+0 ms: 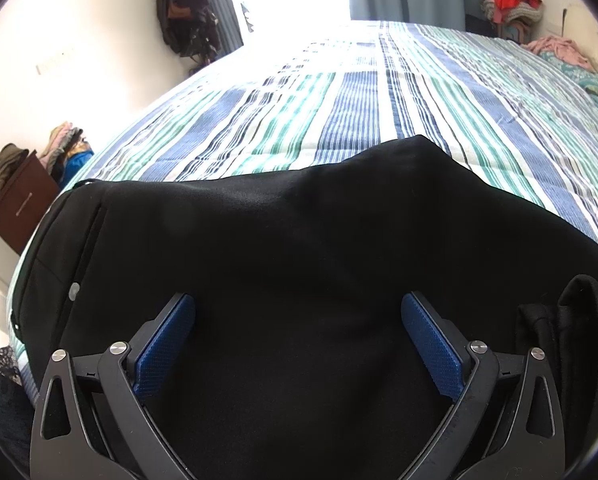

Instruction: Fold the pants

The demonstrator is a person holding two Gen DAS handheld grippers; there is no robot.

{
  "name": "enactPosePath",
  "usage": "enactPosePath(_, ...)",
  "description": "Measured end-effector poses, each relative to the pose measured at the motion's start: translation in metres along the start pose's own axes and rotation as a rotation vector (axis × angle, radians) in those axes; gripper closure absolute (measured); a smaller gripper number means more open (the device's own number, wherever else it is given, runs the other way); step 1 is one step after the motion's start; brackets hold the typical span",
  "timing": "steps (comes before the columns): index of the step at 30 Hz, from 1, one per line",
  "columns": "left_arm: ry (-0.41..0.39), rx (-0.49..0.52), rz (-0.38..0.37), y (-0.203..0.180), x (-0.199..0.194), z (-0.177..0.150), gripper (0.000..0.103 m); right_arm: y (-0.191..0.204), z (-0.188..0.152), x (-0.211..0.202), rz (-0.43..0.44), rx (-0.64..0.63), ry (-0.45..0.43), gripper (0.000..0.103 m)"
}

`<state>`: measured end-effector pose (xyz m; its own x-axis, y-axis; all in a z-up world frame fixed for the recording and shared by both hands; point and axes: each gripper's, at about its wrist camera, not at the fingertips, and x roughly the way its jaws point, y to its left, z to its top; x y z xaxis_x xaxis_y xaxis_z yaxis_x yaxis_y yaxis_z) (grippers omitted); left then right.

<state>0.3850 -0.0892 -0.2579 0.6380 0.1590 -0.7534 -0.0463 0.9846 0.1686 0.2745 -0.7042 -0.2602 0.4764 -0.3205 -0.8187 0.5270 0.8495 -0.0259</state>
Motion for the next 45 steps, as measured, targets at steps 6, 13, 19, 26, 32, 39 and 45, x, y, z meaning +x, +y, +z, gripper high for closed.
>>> enactPosePath(6,-0.003,-0.007,-0.009,0.001,0.0,0.0,0.001,0.0,0.0,0.0,0.0,0.0,0.0,0.0)
enactPosePath(13,-0.006,-0.016,-0.017,0.001,-0.001,0.0,0.001,0.0,0.0,0.0,-0.001,0.0,-0.001,0.0)
enactPosePath(19,0.085,-0.019,-0.068,0.008,-0.001,0.01,0.0,-0.007,0.004,-0.011,0.019,0.042,0.02,0.004)
enactPosePath(26,0.053,-0.019,-0.376,0.015,-0.088,0.008,0.008,-0.015,-0.08,-0.171,0.219,0.293,-0.274,0.0)
enactPosePath(32,0.137,0.282,-0.408,-0.073,-0.093,-0.008,0.033,0.048,-0.162,-0.229,0.278,0.258,-0.313,0.0)
enactPosePath(39,0.152,0.189,-0.421,-0.056,-0.098,-0.018,0.09,0.104,-0.175,-0.26,0.375,0.0,-0.364,0.0)
enactPosePath(45,0.161,0.228,-0.371,-0.061,-0.079,-0.033,0.079,0.176,-0.181,-0.254,0.834,-0.061,-0.172,0.0)
